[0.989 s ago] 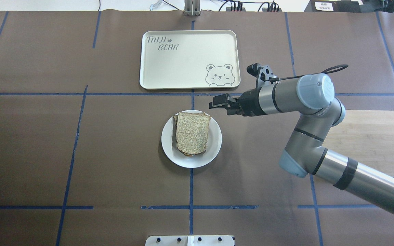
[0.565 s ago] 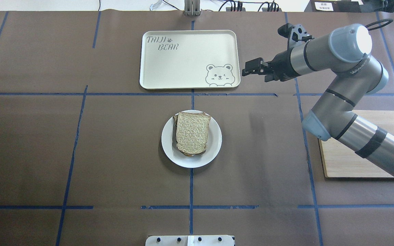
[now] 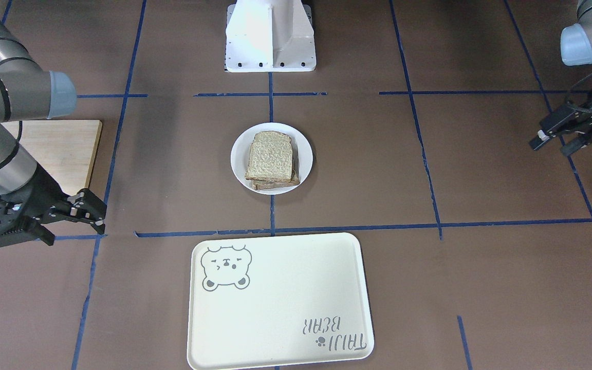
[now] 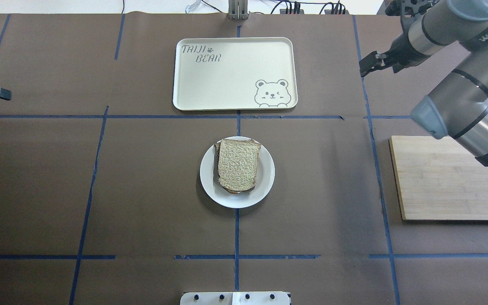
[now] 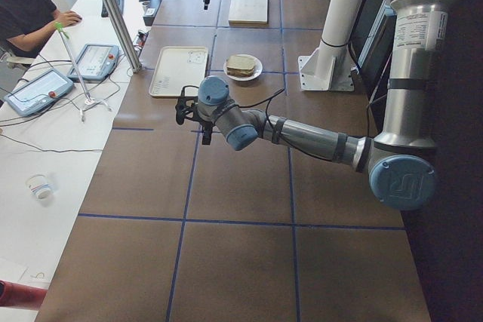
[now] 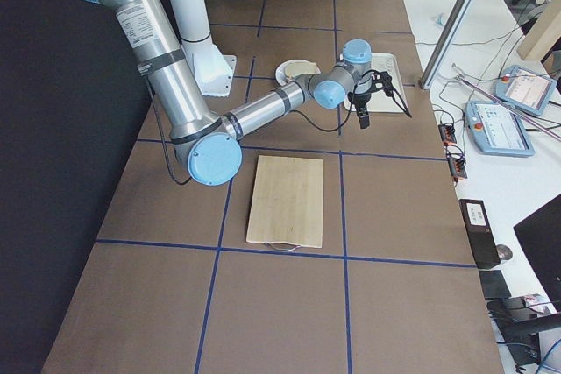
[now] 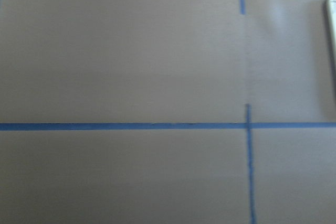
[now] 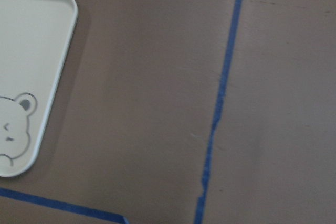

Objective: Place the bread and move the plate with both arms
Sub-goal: 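Withdraw the right arm away from the plate while the left arm moves in, then move the left gripper to the plate rim nearest it and grip it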

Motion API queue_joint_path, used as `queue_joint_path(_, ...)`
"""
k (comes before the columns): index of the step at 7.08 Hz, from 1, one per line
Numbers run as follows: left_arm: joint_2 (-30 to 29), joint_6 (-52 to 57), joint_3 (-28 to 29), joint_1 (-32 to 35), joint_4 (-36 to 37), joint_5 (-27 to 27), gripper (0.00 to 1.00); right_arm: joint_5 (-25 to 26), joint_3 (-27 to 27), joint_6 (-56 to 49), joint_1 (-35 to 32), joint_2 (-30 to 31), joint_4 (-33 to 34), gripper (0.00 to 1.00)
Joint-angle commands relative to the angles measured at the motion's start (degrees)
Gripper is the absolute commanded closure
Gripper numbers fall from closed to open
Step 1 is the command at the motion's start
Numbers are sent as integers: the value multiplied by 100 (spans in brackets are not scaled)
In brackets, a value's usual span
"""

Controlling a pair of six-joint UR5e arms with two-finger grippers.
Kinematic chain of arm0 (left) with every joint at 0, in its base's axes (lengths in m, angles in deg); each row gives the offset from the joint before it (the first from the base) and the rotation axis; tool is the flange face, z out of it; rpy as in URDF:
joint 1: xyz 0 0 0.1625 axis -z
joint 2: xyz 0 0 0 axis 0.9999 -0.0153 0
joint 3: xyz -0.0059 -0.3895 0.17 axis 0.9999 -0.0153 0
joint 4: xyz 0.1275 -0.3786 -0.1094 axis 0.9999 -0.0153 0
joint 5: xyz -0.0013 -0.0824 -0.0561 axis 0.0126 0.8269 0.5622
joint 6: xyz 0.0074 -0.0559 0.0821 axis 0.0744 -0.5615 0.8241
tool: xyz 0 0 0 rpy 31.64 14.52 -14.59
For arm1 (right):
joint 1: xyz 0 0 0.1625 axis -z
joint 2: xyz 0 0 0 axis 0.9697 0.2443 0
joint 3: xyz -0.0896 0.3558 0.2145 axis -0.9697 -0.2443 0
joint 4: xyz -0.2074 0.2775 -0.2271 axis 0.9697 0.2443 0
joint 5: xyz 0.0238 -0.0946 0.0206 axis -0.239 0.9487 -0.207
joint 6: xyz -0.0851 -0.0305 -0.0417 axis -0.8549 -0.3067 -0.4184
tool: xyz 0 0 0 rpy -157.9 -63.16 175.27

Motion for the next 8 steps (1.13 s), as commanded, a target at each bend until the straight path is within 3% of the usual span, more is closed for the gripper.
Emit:
queue_joint_path(1,-216,-1609,5,-749,-947,-817,0,-280,544,-1812,-735,111,1921,0)
queue_joint_path(2,-234,-2617,5,-1476,-1596,-1745,0,-1171,537,-1975,-1191,511,1998,0)
queue_joint_path(3,-382,-3332,5,-1935,-1855,-2207,0,-1675,511,-2238,-1544,785,1877,0)
queue_joint_path(5,-962,-4828,49,-2412,-1892,-2595,0,-1812,502,-2425,-1924,1086,1867,0)
queue_joint_path(7,-990,-5018,110,-3569,-2409,-4208,0,-1742,458,-2399,-1934,1269,1858,0)
queue_joint_path(8,-1008,-5010,163,-3836,-2446,-4398,0,-1742,475,-2399,-2204,1314,1858,0)
